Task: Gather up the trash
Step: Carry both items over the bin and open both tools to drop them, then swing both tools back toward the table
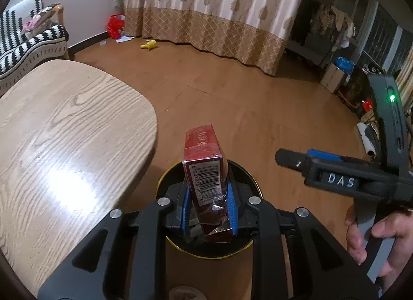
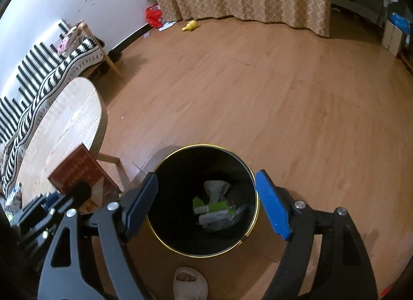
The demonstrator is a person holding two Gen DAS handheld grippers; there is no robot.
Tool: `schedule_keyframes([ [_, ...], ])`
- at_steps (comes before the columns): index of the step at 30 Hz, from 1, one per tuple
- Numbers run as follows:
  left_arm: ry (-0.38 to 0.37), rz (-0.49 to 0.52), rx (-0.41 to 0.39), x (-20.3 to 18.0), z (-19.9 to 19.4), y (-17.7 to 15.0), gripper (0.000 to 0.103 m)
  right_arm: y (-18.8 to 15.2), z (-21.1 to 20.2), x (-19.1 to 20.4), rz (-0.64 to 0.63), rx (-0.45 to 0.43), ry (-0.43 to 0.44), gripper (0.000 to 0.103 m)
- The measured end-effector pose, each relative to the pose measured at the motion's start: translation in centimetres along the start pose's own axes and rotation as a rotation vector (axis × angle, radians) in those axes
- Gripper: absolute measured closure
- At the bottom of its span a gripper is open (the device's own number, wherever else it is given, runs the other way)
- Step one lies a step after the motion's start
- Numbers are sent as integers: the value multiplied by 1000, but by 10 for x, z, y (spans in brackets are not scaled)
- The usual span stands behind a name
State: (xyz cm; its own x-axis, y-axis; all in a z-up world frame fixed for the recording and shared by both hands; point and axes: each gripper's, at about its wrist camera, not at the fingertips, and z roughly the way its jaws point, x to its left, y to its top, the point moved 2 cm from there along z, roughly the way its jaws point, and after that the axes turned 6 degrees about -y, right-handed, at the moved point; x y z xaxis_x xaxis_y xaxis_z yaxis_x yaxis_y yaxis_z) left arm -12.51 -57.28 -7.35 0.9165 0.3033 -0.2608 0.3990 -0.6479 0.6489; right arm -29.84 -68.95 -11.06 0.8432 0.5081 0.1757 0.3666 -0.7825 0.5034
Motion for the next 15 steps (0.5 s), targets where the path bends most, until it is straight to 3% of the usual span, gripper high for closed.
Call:
schedule_keyframes([
  [7,-26,26,40,-8,15,-2,80,2,-4,-15,62,-14,-14,24],
  [9,-24,31,48,-9,20,-2,69,4,-6,-21,85,-25,-20,24],
  [10,-16,34,46,-9,21,-2,50,3,-7,-24,96,-30,-22,24],
  [11,-9,36,37,-9,21,-2,38,3,-8,-27,113,-36,-25,24],
  [15,-3,44,34,-8,22,-2,32,4,-8,-35,139,-35,-28,24],
])
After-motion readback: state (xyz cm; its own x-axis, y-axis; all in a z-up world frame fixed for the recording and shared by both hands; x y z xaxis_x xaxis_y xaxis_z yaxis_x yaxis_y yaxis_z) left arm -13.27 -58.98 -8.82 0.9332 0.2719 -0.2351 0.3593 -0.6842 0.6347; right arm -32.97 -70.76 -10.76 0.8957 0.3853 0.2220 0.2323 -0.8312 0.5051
